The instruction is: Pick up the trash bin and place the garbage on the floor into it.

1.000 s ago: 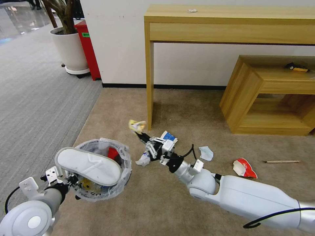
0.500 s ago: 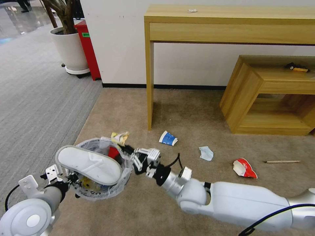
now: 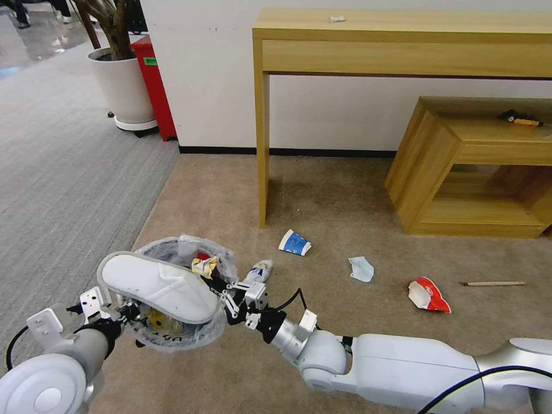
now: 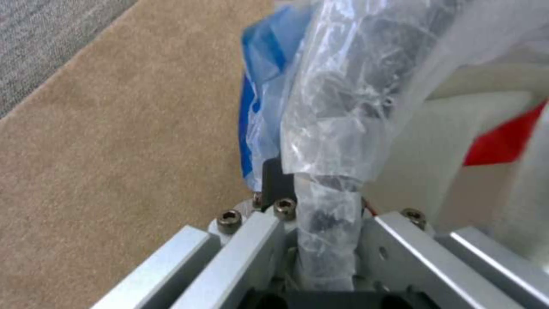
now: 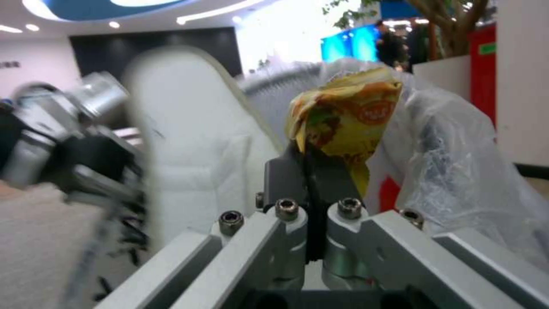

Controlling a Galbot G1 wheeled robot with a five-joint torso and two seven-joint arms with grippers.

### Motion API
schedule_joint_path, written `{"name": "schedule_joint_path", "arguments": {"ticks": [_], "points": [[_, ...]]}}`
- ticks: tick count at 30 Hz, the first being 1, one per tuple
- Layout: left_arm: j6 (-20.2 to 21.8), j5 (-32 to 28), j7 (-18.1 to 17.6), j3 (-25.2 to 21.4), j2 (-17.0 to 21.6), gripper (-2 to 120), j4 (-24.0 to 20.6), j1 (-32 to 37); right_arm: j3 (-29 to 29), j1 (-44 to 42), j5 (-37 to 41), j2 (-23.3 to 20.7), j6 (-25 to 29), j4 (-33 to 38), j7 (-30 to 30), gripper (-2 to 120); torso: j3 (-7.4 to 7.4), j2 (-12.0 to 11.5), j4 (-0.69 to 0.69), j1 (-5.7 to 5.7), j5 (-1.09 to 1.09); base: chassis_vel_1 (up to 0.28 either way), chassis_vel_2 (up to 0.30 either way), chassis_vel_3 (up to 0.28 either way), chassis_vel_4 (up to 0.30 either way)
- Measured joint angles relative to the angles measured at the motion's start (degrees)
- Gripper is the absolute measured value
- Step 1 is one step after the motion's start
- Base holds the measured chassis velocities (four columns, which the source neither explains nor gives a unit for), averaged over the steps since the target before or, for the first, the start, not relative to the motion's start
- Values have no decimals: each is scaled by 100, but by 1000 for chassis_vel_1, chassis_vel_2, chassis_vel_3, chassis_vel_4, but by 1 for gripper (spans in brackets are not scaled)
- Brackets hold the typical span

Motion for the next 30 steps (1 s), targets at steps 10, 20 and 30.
{"name": "schedule_joint_path", "arguments": {"ticks": [10, 20, 30], "points": [[33, 9, 10, 50, -19, 0, -203, 144, 25, -126, 81, 207, -284, -354, 400, 1, 1, 0, 0, 0, 1, 0, 0, 0, 0], [32, 10, 46, 65, -1, 0, -75, 114, 23, -163, 14, 270, -391, -212, 633, 30, 1, 0, 0, 0, 0, 0, 0, 0, 0], [30, 42, 66, 139, -26, 0, 243, -49, -3, -157, -2, 218, -401, 10, 657, 68, 1, 0, 0, 0, 0, 0, 0, 0, 0]]}}
